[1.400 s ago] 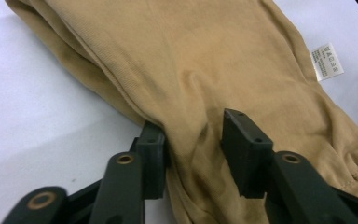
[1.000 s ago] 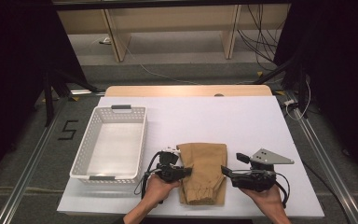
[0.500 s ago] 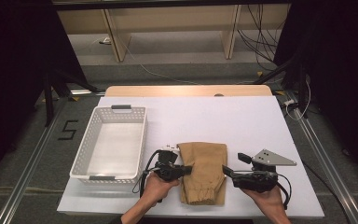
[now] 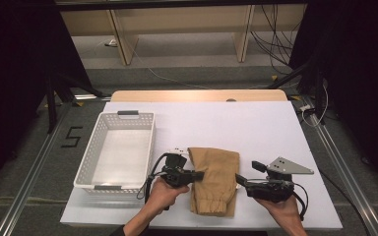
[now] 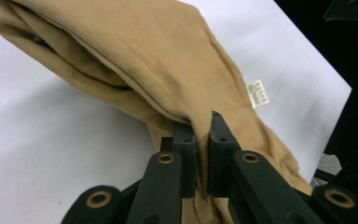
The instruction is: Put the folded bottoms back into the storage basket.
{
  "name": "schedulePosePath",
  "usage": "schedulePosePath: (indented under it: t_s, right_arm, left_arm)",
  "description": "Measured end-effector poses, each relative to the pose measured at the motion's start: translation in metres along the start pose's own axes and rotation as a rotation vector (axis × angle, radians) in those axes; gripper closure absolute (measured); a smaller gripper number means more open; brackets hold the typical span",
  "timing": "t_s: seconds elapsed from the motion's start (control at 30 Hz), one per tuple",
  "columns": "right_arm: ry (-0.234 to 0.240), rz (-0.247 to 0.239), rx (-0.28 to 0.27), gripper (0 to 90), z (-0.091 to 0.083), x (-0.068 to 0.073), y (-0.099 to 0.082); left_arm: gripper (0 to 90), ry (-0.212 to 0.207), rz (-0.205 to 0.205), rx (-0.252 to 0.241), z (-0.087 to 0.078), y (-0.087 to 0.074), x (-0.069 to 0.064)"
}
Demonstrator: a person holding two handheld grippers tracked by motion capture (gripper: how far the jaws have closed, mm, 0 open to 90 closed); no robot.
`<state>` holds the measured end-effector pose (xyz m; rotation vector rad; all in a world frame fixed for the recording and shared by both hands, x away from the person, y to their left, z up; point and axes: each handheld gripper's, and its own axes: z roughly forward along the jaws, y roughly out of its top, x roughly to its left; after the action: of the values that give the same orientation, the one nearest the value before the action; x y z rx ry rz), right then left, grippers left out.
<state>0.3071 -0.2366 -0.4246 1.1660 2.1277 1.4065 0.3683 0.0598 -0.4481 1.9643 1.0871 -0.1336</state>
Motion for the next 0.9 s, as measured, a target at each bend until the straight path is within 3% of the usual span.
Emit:
schedulePosePath:
  t_s: [0.23, 0.6, 0.9]
  right_arm:
    - [0.0, 0.004, -0.001, 24.1, 0.001, 0.0, 0.0]
    - [0.0, -0.002, 0.0, 24.1, 0.001, 0.0, 0.0]
    - [-0.002, -0.005, 0.002, 24.1, 0.001, 0.0, -0.001]
  left_arm:
    - [84.6, -0.022, 0.014, 0.002, -0.008, 0.006, -0.004]
    - [84.6, -0.022, 0.053, -0.014, -0.021, 0.013, -0.011]
    - [84.6, -0.026, 0.061, -0.025, -0.035, 0.02, -0.007]
